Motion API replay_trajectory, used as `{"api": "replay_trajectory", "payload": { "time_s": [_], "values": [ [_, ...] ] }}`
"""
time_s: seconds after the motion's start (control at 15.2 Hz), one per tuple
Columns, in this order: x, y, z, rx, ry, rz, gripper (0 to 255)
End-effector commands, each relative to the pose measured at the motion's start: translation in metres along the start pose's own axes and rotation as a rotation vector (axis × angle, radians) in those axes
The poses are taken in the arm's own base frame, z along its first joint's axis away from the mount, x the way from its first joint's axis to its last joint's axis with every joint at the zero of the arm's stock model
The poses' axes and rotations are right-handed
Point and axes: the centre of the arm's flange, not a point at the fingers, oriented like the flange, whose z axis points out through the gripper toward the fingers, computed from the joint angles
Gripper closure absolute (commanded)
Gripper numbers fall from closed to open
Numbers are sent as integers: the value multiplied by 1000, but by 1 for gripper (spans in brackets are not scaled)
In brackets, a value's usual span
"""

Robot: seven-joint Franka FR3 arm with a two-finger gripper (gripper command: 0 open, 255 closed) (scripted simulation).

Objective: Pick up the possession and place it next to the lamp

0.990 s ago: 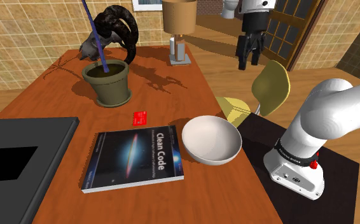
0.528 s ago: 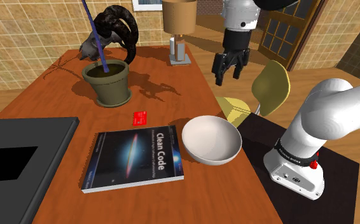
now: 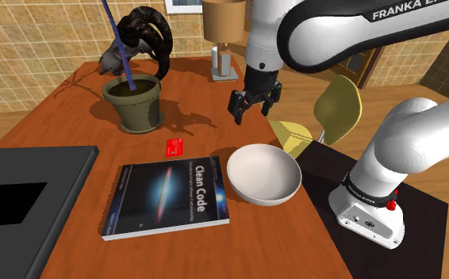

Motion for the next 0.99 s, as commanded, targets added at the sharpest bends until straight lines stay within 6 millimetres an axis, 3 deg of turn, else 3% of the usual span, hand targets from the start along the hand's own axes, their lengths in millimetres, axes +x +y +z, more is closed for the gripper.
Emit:
{"api": "replay_trajectory", "payload": {
  "time_s": [0.0,0.46,0.92],
  "values": [
    [-1,-29,11,-10,48,34,0],
    [14,-112,57,-60,208,149,0],
    [46,-189,102,-109,367,263,0]
  ]
}}
